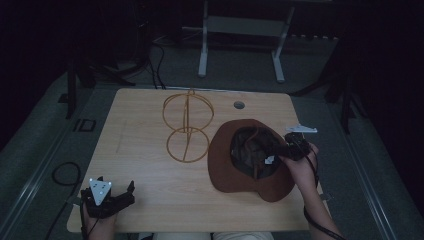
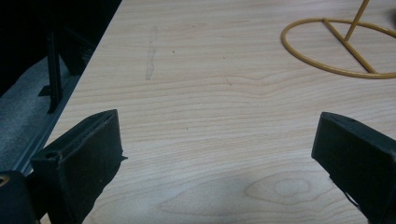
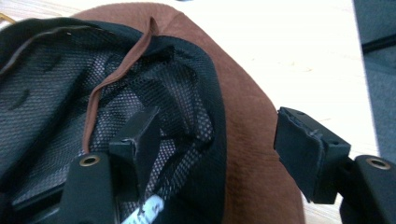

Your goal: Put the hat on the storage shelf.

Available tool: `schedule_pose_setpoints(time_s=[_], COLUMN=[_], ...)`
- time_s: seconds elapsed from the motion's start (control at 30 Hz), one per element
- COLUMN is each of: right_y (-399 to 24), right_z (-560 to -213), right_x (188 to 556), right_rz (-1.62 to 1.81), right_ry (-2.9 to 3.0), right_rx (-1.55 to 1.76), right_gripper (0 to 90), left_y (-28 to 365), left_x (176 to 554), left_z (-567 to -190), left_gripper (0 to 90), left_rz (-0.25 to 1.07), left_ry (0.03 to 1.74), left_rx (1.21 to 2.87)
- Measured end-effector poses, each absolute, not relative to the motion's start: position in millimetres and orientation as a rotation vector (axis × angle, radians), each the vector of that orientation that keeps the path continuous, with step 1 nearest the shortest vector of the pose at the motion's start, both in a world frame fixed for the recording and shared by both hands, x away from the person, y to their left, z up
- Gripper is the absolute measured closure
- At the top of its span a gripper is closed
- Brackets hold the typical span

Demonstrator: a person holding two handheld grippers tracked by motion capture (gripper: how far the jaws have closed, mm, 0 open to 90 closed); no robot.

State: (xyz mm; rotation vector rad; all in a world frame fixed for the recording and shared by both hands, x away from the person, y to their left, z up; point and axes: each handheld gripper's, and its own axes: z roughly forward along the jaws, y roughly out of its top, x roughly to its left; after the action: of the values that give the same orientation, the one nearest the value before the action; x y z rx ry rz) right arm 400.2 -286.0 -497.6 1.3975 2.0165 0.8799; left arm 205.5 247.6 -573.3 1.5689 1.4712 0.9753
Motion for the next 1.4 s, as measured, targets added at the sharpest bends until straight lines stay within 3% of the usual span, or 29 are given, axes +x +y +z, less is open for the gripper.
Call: schedule_pose_setpoints(time_s=[0.63, 0.83, 1.17, 1.4], right_y=[-263, -256, -263, -273], right_z=[-539, -543, -544, -536], right_x=[431, 433, 434, 427], right_rz=[0.572, 0.481, 0.491, 0.615], right_ry=[2.068, 2.069, 2.021, 1.99], right_rx=[1.359, 1.304, 1.313, 1.345], right_gripper=[35.6, 44.8, 78.4, 85.6], left_y=[250, 250, 250, 251], left_x=[207, 208, 210, 213], left_z=[-576, -578, -581, -580], left_gripper=[2.3, 2.3, 2.3, 2.4], left_rz=[0.966, 0.964, 0.903, 0.819], left_ry=[1.462, 1.459, 1.468, 1.538], left_rx=[1.588, 1.588, 1.604, 1.606])
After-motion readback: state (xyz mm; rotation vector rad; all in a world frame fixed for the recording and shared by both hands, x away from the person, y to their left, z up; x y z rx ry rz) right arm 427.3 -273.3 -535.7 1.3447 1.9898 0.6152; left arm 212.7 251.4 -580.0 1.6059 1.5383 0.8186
